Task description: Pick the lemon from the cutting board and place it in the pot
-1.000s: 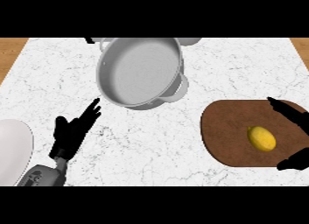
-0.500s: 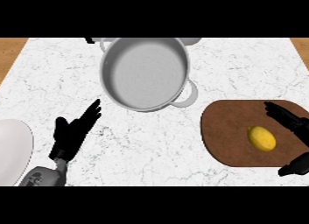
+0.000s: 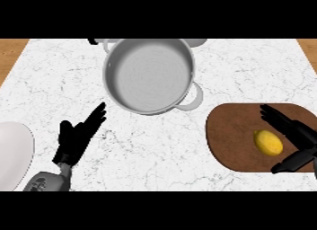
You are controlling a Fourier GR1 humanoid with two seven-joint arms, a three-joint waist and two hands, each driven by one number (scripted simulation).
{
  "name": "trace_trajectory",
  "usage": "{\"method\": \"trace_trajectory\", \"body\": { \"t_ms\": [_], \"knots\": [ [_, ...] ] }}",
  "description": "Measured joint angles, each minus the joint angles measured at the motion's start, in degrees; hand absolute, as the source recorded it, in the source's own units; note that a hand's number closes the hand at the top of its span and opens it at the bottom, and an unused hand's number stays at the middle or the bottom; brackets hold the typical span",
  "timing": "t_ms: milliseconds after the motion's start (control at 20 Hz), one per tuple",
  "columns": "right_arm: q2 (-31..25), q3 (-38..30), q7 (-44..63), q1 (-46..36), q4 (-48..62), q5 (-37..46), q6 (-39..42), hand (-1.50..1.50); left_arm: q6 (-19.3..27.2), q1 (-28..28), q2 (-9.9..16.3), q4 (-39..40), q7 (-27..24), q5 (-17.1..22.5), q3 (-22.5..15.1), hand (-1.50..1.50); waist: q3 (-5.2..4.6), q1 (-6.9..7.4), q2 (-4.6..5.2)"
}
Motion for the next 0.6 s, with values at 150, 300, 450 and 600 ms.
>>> {"method": "trace_trajectory", "body": {
  "t_ms": [150, 300, 450, 600],
  "knots": [
    [0.6, 0.4, -3.3, -0.9, 3.1, 2.0, -1.7, 1.50, -0.1, 0.0, -0.6, -1.1, 0.8, -0.7, 0.1, 0.00, -0.42, -0.07, -0.32],
    [0.5, 3.0, -9.0, 0.0, 2.6, 6.5, -6.2, 1.50, -0.5, -0.4, -1.0, 0.1, 0.2, -0.9, 0.6, 0.00, -0.58, -0.15, -0.39],
    [1.2, 3.3, -12.0, -0.1, 4.3, 7.0, -8.0, 1.50, -0.9, -0.4, -1.0, 0.3, 0.0, -1.2, 1.0, 0.00, -0.85, -0.07, -0.56],
    [1.8, 2.9, -13.5, -0.2, 5.8, 6.1, -8.7, 1.50, -1.7, -0.1, -0.8, 0.3, -0.4, -1.0, 1.3, 0.00, -1.04, 0.07, -0.68]
  ]
}}
